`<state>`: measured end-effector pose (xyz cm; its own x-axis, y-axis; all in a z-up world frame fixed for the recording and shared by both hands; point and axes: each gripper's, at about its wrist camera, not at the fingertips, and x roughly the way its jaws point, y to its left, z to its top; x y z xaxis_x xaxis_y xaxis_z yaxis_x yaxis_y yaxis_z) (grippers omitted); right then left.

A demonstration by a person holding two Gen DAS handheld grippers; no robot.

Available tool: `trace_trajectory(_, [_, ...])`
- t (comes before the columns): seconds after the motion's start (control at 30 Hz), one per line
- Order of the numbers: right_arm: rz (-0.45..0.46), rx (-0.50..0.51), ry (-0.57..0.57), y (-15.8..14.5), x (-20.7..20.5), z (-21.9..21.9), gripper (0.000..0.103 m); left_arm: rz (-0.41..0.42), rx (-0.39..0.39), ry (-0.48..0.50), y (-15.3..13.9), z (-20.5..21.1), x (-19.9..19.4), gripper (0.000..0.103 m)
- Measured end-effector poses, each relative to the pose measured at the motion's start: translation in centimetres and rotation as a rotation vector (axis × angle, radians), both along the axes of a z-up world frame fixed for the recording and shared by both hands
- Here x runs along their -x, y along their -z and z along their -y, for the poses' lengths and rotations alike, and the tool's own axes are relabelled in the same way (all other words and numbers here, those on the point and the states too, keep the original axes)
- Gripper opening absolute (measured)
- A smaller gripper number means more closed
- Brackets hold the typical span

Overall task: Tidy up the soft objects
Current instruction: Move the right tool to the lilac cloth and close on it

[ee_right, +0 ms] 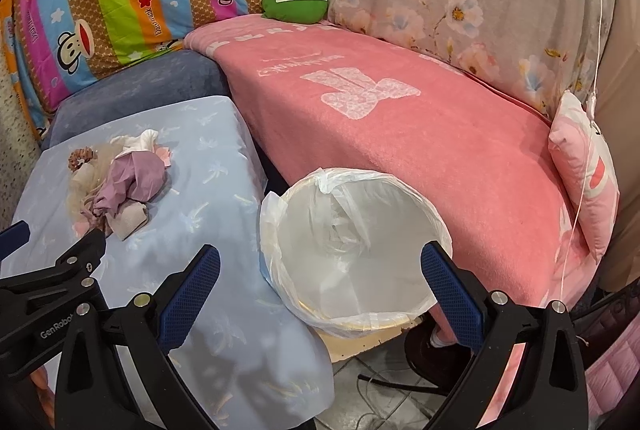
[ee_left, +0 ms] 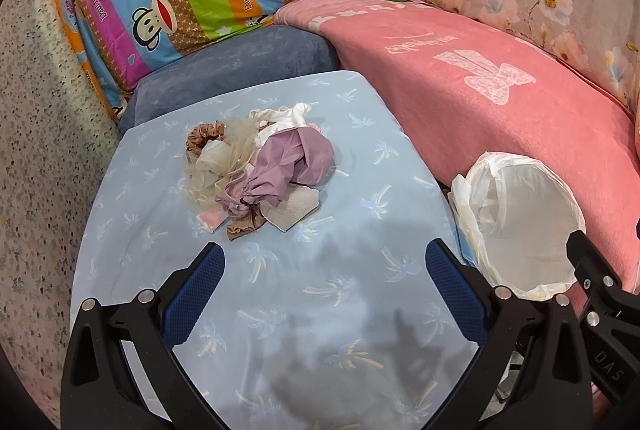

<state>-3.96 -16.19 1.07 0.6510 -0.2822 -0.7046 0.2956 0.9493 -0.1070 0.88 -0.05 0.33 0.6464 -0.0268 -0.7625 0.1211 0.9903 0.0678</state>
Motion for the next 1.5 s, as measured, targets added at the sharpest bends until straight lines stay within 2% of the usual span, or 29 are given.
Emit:
trace_trajectory(0.33, [0.011, 0.009, -0.017, 0.4, -1.9, -2.3, 0.097, 0.003, 0.018, -0.033, 0.9, -3.0, -2.0, 0.096])
trace_trajectory(0.6, [0.057, -0.022, -0.081, 0.8, -4.8, -5.3, 0.097, -0.002, 0.047, -0.11, 2.1, -7.9, -4.6, 0.096])
trace_trajectory(0.8, [0.049, -0.026, -0.132, 1.9, -8.0, -8.4, 0.097, -0.022, 0.062, -0.172, 3.3, -11.9, -7.0, 0.096])
trace_trajectory(0.9, [0.041, -0.039, -0.167, 2.5, -9.7, -10.0, 0.097, -0.014, 0.073, -0.194, 3.6, -13.6, -8.4, 0.096])
trace_trajectory(1.07, [0.023, -0.069, -0.197, 3.4, -12.9, -12.0, 0.097, 0.046, 0.064, -0.183, 3.4, -15.4, -11.2, 0.096])
trace_trajectory(1.27, [-0.003, -0.114, -0.223, 4.7, -16.7, -14.7, 0.091, 0.08, 0.114, -0.163, 3.4, -17.0, -14.9, 0.096])
trace_trajectory(1.43, [-0.042, -0.166, -0.275, 6.4, -18.8, -17.1, 0.08, 0.052, 0.161, -0.099, 4.4, -17.2, -17.7, 0.095])
trace_trajectory(1.5, [-0.068, -0.198, -0.292, 7.4, -19.6, -17.9, 0.073, 0.032, 0.178, -0.081, 5.1, -17.3, -18.7, 0.088])
